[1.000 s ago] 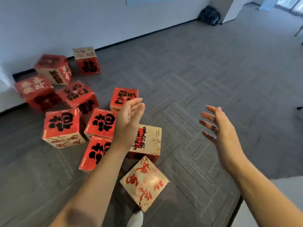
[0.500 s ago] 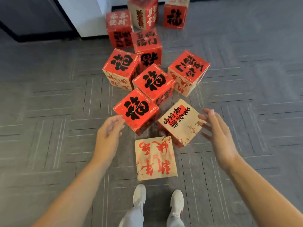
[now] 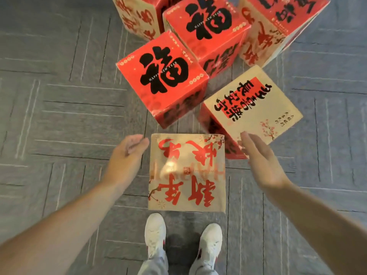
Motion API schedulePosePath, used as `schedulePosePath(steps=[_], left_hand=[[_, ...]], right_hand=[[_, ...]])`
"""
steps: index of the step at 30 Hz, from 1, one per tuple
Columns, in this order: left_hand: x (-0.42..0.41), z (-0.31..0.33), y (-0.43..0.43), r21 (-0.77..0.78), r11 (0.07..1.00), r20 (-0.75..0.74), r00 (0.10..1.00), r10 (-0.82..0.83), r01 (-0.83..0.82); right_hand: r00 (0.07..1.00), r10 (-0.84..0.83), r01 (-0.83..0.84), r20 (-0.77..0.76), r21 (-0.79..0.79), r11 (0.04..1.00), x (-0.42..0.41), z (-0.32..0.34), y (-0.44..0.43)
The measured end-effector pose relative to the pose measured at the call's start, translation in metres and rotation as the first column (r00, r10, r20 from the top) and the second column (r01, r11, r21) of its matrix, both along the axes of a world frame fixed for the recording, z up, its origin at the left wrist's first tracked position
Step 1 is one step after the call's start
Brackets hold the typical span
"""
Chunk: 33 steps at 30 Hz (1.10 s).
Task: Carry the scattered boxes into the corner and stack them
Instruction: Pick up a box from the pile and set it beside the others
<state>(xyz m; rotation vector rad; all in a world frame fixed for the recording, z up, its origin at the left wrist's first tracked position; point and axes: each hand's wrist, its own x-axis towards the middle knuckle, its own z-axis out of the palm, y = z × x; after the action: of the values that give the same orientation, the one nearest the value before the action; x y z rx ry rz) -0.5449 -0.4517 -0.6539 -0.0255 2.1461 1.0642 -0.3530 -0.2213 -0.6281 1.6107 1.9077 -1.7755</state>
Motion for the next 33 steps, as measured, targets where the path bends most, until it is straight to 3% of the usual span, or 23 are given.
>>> schedulePosePath(steps=[8, 12, 16, 23, 28, 30, 33], left_hand=[[0.038, -0.164, -0.027, -0.142, 0.978, 0.093, 0.981, 0.170, -0.155], [0.050, -0.186, -0.027, -0.155, 0.976, 0.136, 0.976, 0.173, -0.151], [0.049, -0.173, -0.017, -0.095, 0.980, 0.106, 0.977, 0.186, -0.176], [0.042, -0.065, -0.013, -0.028, 0.985, 0.065, 0.983, 0.173, -0.172], [0.037, 0.085, -0.003, 0.057, 0.990, 0.030, 0.991, 0.127, -0.129], [0.031, 0.162, 0.004, 0.110, 0.987, -0.004, 0.993, 0.119, -0.118], [0.020, 0.275, 0.018, 0.206, 0.973, -0.054, 0.992, 0.115, -0.102]], right_hand=[[0.985, 0.039, -0.020, 0.167, -0.111, 0.994, 0.027, -0.180, -0.039], [0.975, 0.001, 0.032, 0.221, -0.148, 0.989, 0.028, -0.209, -0.054], [0.978, -0.111, 0.140, 0.178, -0.159, 0.977, 0.018, -0.202, -0.054], [0.981, -0.137, 0.153, 0.135, -0.110, 0.982, 0.014, -0.094, -0.043], [0.993, -0.111, 0.115, 0.047, -0.095, 0.989, 0.015, 0.049, -0.022], [1.000, -0.022, 0.022, -0.018, -0.033, 0.999, 0.012, 0.124, -0.006], [0.994, -0.021, 0.021, -0.111, -0.008, 1.000, 0.006, 0.242, 0.016]])
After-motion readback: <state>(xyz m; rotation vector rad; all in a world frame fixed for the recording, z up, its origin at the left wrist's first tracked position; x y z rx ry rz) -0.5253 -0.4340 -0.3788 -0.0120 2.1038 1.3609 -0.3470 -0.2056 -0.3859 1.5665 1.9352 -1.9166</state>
